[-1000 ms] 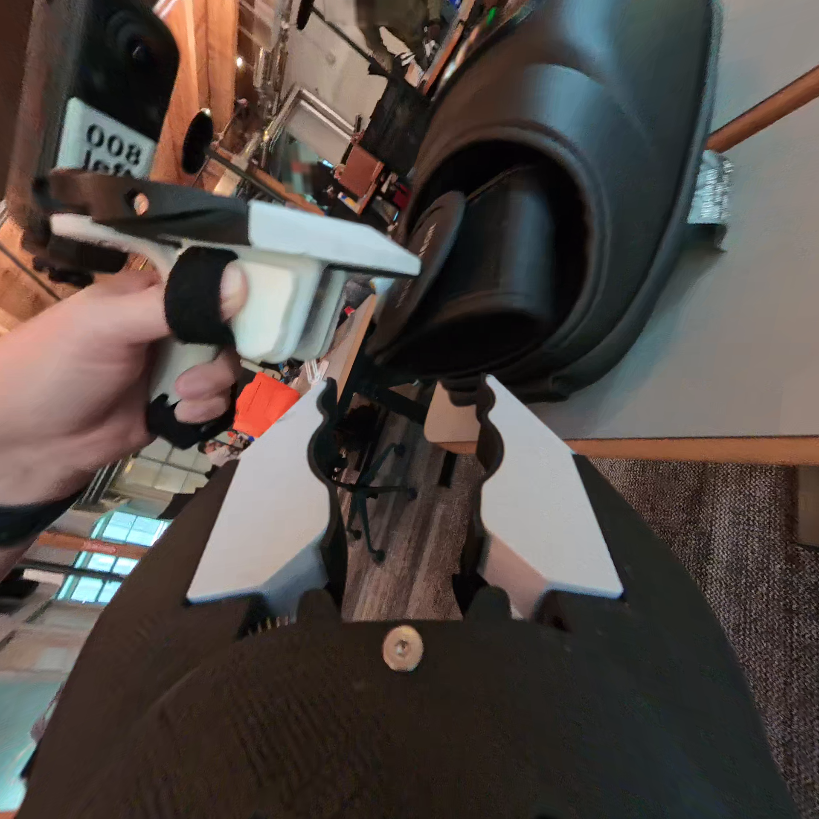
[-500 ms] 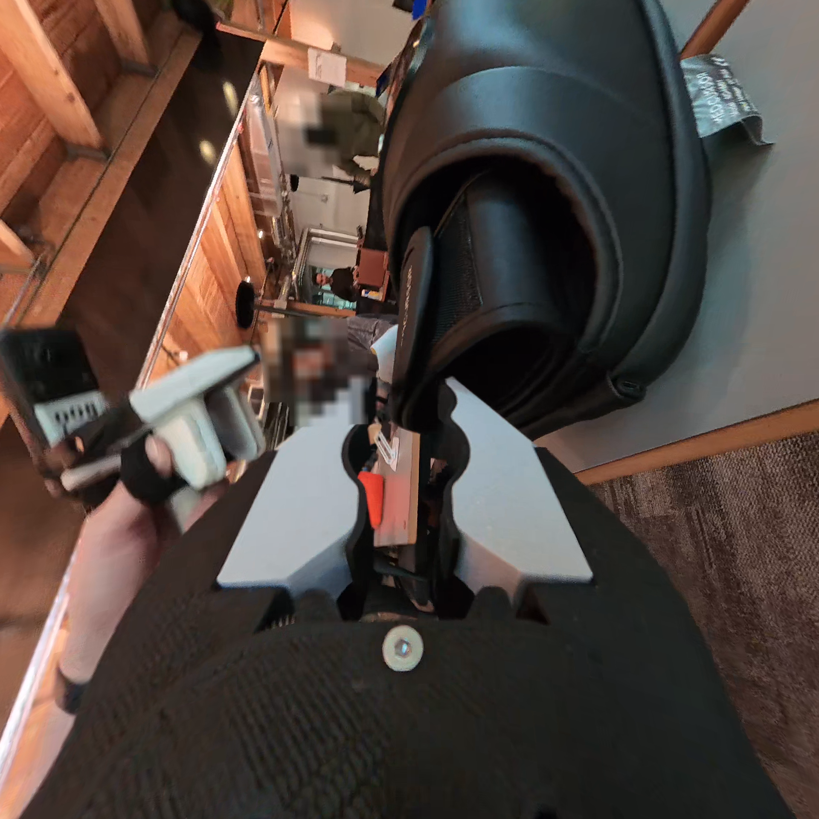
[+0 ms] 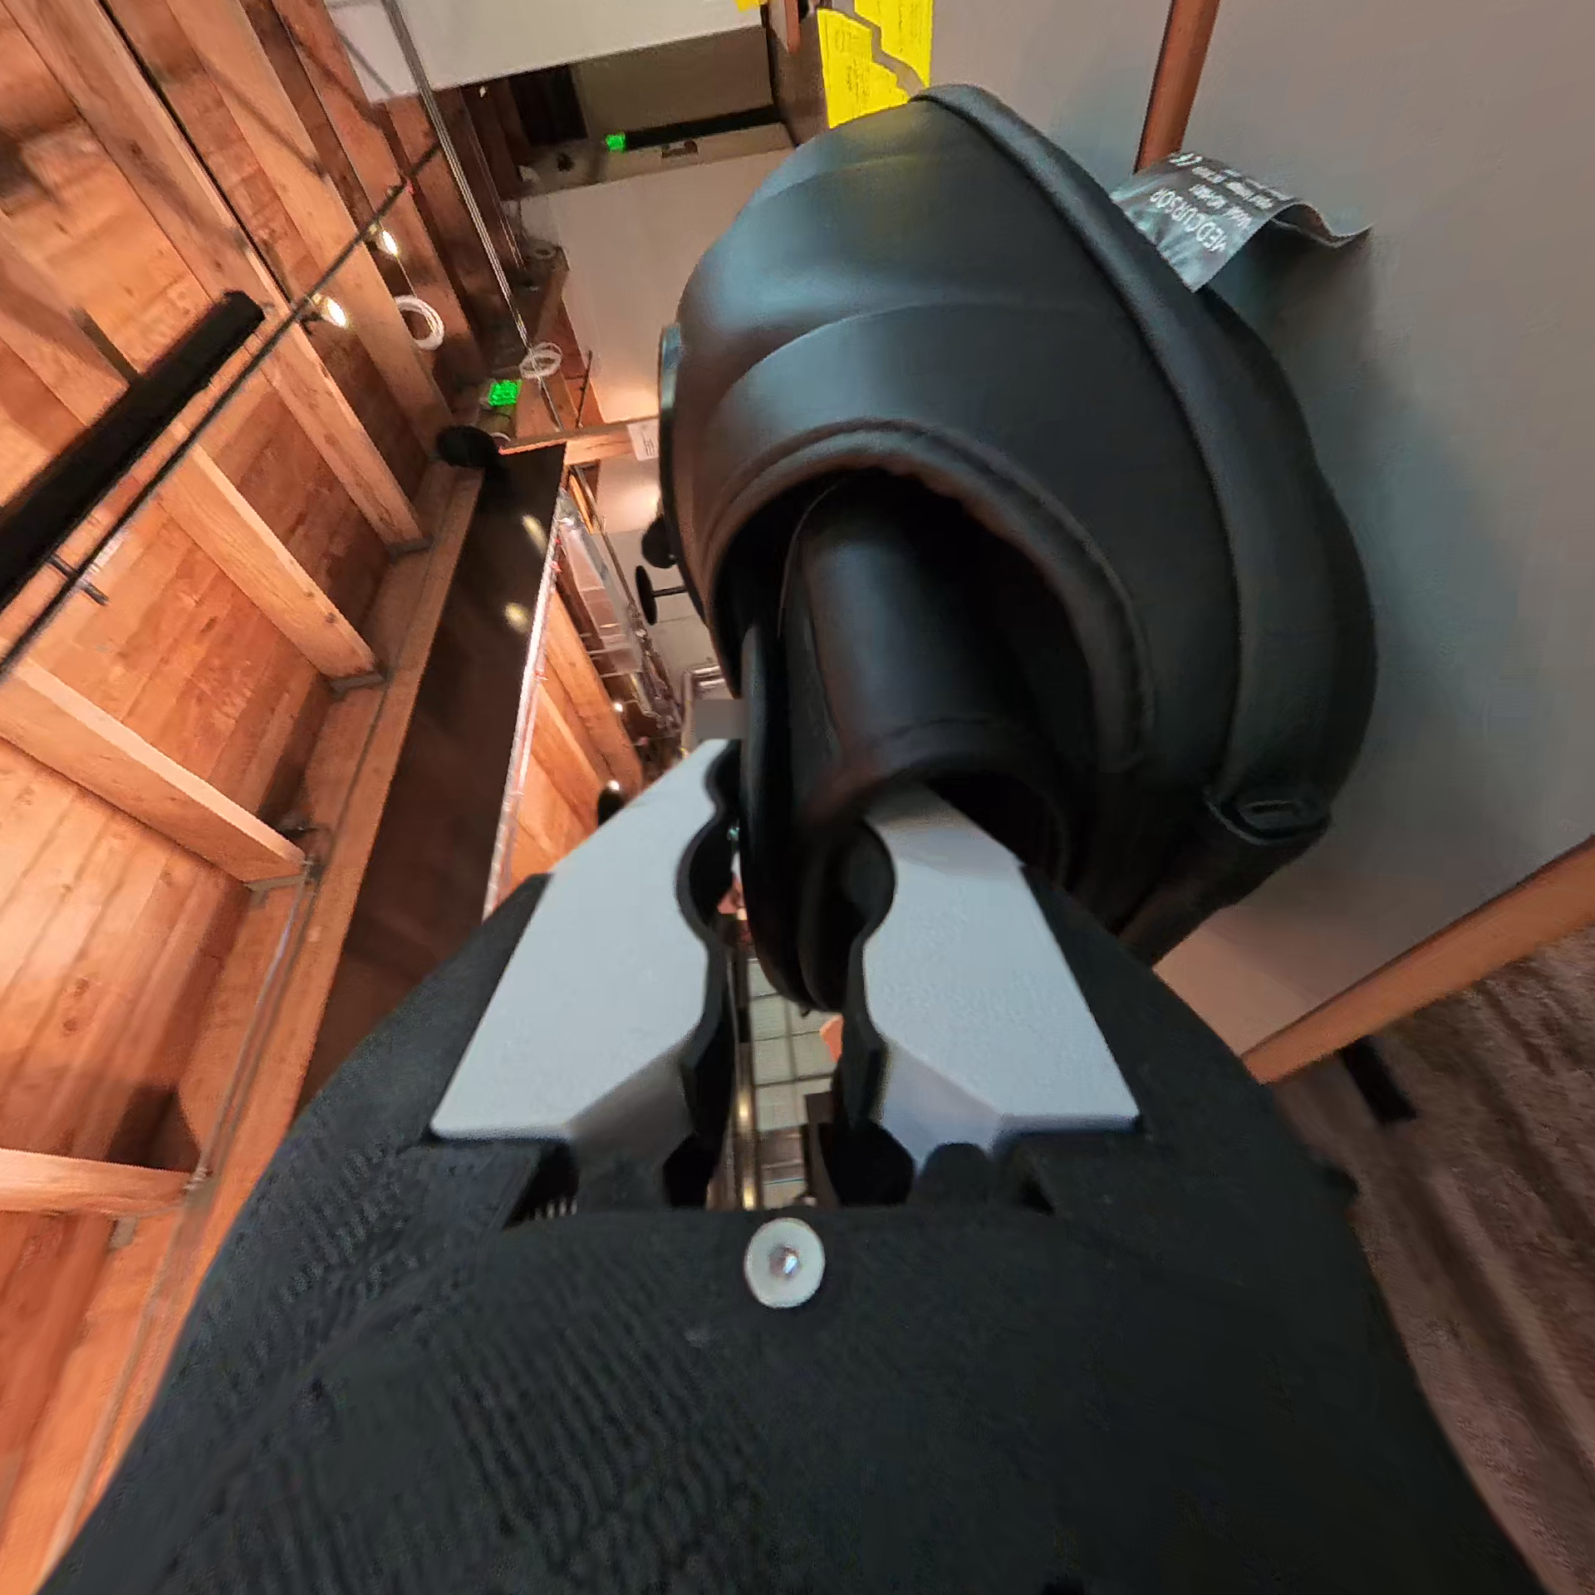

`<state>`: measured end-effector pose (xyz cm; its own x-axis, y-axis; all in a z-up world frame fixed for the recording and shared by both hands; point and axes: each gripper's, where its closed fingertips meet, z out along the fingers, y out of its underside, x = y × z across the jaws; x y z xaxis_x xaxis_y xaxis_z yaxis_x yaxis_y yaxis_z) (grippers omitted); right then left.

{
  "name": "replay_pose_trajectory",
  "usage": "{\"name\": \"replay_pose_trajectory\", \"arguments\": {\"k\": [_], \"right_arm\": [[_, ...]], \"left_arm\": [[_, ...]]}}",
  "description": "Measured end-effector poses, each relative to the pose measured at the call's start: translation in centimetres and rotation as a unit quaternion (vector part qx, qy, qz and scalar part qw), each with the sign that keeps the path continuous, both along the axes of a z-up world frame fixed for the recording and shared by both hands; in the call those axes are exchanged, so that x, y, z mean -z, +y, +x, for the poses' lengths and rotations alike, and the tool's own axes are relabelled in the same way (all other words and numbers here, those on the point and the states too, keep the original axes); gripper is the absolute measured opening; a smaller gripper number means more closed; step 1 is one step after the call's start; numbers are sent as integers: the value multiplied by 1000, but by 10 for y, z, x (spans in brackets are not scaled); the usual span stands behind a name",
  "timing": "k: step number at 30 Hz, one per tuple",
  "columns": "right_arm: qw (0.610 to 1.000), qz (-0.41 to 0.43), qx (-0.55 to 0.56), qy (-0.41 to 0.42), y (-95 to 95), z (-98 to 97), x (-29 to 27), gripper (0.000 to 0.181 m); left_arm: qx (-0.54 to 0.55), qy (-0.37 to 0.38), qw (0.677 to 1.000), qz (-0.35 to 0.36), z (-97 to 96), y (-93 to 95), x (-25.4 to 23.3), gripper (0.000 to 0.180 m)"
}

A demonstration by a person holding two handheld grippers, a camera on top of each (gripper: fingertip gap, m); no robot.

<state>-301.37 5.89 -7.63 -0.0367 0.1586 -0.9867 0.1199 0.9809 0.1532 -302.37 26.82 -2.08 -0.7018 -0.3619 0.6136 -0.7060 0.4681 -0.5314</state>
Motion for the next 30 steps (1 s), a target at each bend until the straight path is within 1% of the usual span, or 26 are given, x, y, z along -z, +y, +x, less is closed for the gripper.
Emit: {"name": "replay_pose_trajectory", "arguments": {"k": [1,2,4,5,7,9,10,11,12,13,14,16,19,20,21,22,23,24,26,27,28,29,30], "right_arm": [[1000,22,-6,-4,-1,3,2,26],[999,45,-13,-11,-1,7,2,26],[997,66,-20,-19,-4,12,0,10],[999,44,-15,-2,-7,12,0,7],[999,-6,-39,13,-3,13,0,8],[999,-13,-35,-8,-2,11,-2,9],[999,-2,-38,-23,0,10,-2,11],[998,4,-53,-35,6,8,-2,22],[997,8,-74,-32,15,4,2,38],[995,-1,-90,-34,23,-1,3,35],[994,-16,-95,-60,25,-6,-4,11],[994,-44,-86,-54,17,-10,-6,8],[987,-94,-126,-38,22,-6,-9,9],[983,-101,-147,-35,26,-8,-9,12],[977,-110,-178,-35,31,-12,-8,21],[971,-120,-206,-31,36,-20,-6,35],[964,-140,-224,-26,37,-32,-4,36],[957,-173,-232,-20,36,-45,-1,32],[942,-264,-205,11,21,-71,5,19],[927,-323,-185,36,13,-81,9,19],[899,-395,-174,70,6,-89,14,21],[857,-474,-169,114,-1,-94,20,27],[806,-548,-166,149,-6,-96,25,37]], "left_arm": [[0,9,1000,1,-4,9,5,0],[0,17,1000,4,-9,16,10,0],[0,31,999,8,-18,26,18,0],[-1,36,999,8,-22,31,21,0],[-5,41,999,9,-28,40,27,0],[-8,49,999,9,-34,48,31,0],[-9,54,998,10,-36,52,33,0],[-11,57,998,10,-38,55,35,0],[-13,60,998,9,-39,57,36,0],[-14,63,998,8,-39,58,37,0],[-13,65,998,9,-39,59,38,0],[-9,64,998,14,-39,58,40,0],[5,65,998,17,-40,49,41,0],[11,62,998,15,-40,45,40,0],[16,54,998,13,-39,40,38,0],[21,44,999,11,-39,35,36,0],[26,36,999,8,-38,30,34,0],[30,30,999,5,-39,25,32,0],[40,26,999,6,-41,17,33,0],[45,29,998,12,-43,14,36,0],[50,33,998,17,-44,11,39,0],[54,40,998,20,-46,6,42,0],[57,46,997,22,-47,1,44,0]]}}
